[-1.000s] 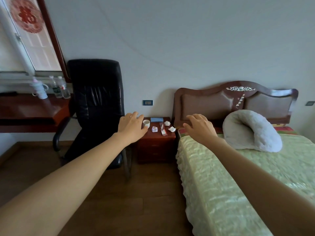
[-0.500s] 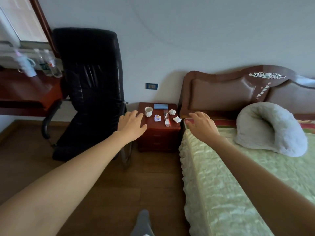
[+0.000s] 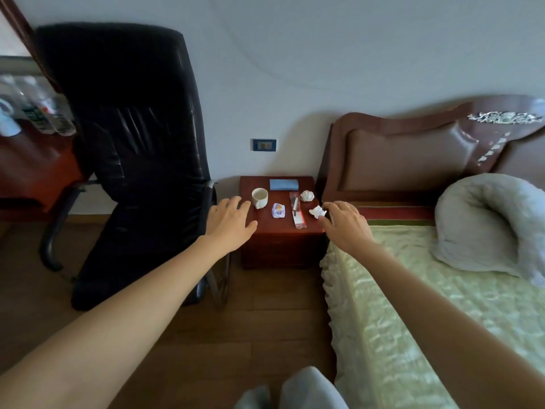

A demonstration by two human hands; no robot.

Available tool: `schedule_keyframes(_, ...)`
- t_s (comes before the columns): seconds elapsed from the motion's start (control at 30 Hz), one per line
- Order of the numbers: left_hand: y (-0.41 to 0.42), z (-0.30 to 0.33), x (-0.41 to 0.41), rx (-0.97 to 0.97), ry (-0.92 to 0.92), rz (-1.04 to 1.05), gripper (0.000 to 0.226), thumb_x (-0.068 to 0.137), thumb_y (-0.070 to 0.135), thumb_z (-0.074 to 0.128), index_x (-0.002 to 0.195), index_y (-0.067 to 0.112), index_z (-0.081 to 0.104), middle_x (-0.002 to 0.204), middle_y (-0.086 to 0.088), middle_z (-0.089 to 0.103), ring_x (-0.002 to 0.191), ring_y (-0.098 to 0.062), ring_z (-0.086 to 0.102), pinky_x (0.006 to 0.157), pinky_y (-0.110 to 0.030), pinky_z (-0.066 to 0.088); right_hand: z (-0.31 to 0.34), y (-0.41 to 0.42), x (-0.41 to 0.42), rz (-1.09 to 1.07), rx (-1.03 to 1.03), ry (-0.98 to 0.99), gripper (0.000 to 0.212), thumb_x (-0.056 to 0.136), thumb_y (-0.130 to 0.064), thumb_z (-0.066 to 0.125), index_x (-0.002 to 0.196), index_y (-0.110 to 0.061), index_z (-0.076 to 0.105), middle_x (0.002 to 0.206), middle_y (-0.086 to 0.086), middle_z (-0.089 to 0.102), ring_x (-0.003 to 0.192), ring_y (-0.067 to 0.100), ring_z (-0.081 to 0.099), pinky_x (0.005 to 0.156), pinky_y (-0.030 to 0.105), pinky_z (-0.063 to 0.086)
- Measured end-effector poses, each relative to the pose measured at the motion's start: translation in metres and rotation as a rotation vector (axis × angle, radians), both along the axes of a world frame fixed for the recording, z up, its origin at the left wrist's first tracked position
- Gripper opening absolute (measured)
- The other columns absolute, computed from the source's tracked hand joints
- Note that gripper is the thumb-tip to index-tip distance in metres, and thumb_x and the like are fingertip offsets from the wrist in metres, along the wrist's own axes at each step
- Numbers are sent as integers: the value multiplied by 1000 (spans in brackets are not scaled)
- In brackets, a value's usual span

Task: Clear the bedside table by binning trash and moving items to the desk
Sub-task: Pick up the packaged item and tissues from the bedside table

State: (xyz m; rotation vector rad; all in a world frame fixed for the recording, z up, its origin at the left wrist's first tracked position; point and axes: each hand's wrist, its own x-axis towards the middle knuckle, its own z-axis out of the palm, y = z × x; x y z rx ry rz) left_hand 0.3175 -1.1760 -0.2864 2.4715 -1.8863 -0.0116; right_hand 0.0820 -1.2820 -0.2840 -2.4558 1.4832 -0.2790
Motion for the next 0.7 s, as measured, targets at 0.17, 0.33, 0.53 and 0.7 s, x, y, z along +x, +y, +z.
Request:
schedule_keyframes(0.17, -45, -29, 16, 46, 35, 4, 58, 92, 49, 42, 140, 16, 39, 145, -8, 40, 131, -29, 38, 102, -44, 37, -26, -49, 10, -10, 58, 37, 44, 94, -36, 47, 133, -15, 49, 133, 6, 53, 128, 27, 42, 102, 45, 40)
schedule_keyframes(0.33, -98, -55, 22, 87, 65, 43, 58, 92, 48, 43, 140, 16, 39, 143, -8, 41, 130, -28, 39, 101, -44, 38, -51, -106, 17, -12, 115, 44, 43, 95, -33, 48, 134, -16, 49, 134, 8, 52, 128, 29, 41, 101, 45, 38)
schedule_keyframes(0.53, -167, -75, 20, 111, 98, 97, 57, 92, 47, 43, 140, 16, 38, 143, -7, 42, 130, -27, 39, 101, -42, 37, -74, -180, 21, 29, 155, 70, 43, 95, -33, 47, 133, -14, 49, 132, 7, 53, 128, 27, 42, 102, 42, 38)
schedule_keyframes(0.7, -211, -93, 12, 129, 131, 121, 57, 93, 46, 44, 140, 16, 37, 143, -7, 42, 130, -26, 39, 102, -41, 36, -92, -231, 26, 44, 189, 104, 43, 95, -33, 46, 133, -14, 50, 129, 8, 54, 126, 27, 43, 99, 41, 39)
